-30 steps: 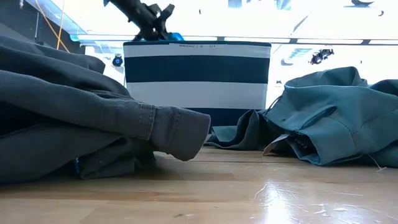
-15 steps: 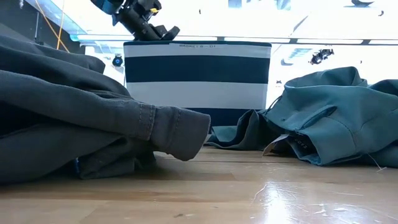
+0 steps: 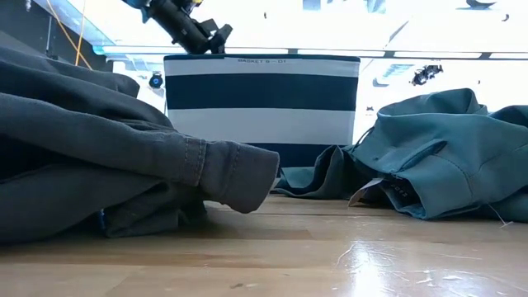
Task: Sort clothes
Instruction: Put the blue short into the blue laundry bin, then fold the dark grey short
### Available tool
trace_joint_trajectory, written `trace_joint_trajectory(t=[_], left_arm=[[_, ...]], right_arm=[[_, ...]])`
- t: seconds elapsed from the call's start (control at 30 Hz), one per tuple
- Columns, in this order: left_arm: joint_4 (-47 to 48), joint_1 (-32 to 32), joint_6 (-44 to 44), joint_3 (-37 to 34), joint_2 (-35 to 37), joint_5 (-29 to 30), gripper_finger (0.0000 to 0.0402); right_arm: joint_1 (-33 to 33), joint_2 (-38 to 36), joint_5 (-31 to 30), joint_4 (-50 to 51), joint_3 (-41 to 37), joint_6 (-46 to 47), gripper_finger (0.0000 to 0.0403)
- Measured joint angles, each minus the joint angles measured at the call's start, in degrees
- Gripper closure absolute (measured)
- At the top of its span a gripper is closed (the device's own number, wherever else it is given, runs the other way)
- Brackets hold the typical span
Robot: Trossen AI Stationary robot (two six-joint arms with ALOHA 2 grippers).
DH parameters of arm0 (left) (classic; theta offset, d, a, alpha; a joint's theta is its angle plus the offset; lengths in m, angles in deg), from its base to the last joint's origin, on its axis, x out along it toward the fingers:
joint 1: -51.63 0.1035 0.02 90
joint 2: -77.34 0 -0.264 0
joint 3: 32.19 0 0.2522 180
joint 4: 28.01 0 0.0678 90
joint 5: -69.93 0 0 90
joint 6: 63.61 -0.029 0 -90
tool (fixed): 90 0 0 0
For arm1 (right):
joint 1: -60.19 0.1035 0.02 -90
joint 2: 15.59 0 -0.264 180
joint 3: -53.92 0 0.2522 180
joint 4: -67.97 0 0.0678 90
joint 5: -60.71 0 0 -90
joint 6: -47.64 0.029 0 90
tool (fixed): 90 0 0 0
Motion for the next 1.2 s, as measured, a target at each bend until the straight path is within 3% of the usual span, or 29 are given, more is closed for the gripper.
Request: trace_joint_trajectory(t=[0.43, 0.63, 0.73, 0.87, 1.2], left_arm=[[-0.21, -1.84, -0.79, 0.00, 13.94, -1.24, 0.0213], [6.51, -4.91, 8.78, 0.00, 21.38, -15.82, 0.0213], [12.79, -8.18, 9.52, -0.01, 23.80, -20.27, 0.0213], [18.20, -14.15, 11.22, -2.02, 26.60, -21.00, 0.0213], [19.04, -31.31, 19.61, -10.64, 29.46, -19.74, 0.0213]], right_arm=[[-0.15, 0.00, -1.71, -0.02, 0.00, -0.07, 0.0304], [-0.15, 0.00, -2.62, -0.03, 0.00, -0.17, 0.0304], [-0.15, 0.00, -2.63, -0.03, 0.00, -0.20, 0.0304], [-0.15, 0.15, -3.82, 0.05, 0.00, -1.00, 0.0304], [-0.15, 1.46, -4.00, 0.85, 0.00, -1.27, 0.0304]])
